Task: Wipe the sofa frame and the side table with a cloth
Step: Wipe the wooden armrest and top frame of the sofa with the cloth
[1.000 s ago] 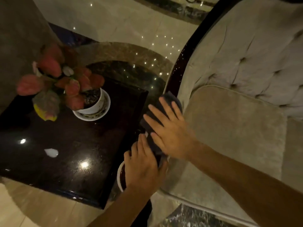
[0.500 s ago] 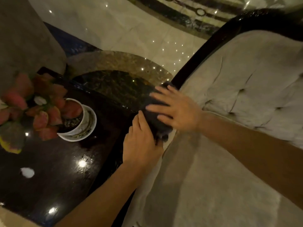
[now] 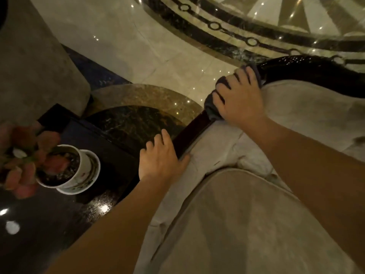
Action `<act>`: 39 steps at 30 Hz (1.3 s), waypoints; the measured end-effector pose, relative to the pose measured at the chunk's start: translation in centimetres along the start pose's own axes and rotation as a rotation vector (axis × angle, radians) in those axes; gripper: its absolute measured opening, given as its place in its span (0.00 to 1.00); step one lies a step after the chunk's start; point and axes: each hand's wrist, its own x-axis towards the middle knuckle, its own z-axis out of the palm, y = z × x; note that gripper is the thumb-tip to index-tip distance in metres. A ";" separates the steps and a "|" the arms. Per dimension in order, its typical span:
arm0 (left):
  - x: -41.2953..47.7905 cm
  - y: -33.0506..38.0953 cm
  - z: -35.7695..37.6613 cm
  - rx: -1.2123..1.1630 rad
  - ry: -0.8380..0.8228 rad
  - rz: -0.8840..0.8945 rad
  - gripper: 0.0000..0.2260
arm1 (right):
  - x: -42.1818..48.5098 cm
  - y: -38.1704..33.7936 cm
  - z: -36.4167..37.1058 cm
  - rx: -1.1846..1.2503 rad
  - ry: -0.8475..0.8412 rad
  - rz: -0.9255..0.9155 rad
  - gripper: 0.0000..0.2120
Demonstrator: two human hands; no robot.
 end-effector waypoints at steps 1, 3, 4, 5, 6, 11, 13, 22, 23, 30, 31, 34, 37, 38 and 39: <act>0.2 0.2 -0.1 0.006 0.009 -0.016 0.45 | -0.1 -1.1 -0.4 0.012 0.013 0.135 0.22; 0.5 0.9 -0.6 -0.009 -0.007 -0.039 0.42 | -1.9 -6.0 -0.7 0.122 -0.014 0.166 0.20; 0.7 1.1 -0.7 -0.021 -0.015 -0.043 0.40 | -3.3 -8.2 -0.6 0.192 -0.053 0.069 0.19; 0.9 1.3 -0.8 -0.034 -0.030 -0.041 0.39 | -4.3 -9.1 -0.7 0.233 -0.109 -0.074 0.20; 0.9 1.4 -0.8 -0.060 -0.050 -0.046 0.37 | -4.5 -8.4 -0.9 0.230 -0.165 -0.239 0.20; 0.7 1.2 -1.1 -0.132 -0.026 -0.036 0.31 | 0.5 1.3 -0.3 -0.023 -0.056 -0.081 0.24; 0.8 1.2 -1.2 -0.141 -0.039 -0.030 0.30 | 0.2 -0.6 -1.2 -0.019 -0.044 0.195 0.21; 0.6 0.9 -1.6 -0.162 -0.057 -0.019 0.28 | -1.4 0.9 0.2 0.060 -0.075 -0.254 0.23; 0.5 1.0 -1.6 -0.161 -0.055 -0.022 0.29 | -0.9 3.0 0.3 0.011 -0.061 -0.087 0.24; 0.6 1.7 -2.2 -0.129 -0.082 -0.027 0.28 | -3.6 -8.0 -0.9 0.220 -0.174 -0.149 0.18; 0.5 1.5 -2.2 -0.125 -0.086 -0.041 0.28 | -3.4 -6.2 -0.9 0.214 -0.171 -0.327 0.18; 0.4 1.5 -2.0 -0.105 -0.097 -0.044 0.30 | -0.6 3.0 -0.1 0.113 -0.017 -0.182 0.20; 0.5 1.2 -1.7 -0.128 -0.053 0.016 0.30 | 0.4 6.5 -1.1 0.041 0.024 0.461 0.21; 0.6 1.1 -1.6 -0.140 -0.054 0.040 0.30 | 0.6 5.3 -1.3 0.029 0.044 0.558 0.21; 0.6 1.0 -1.6 -0.149 -0.070 0.061 0.31 | 0.6 4.0 -1.4 0.054 0.046 0.566 0.20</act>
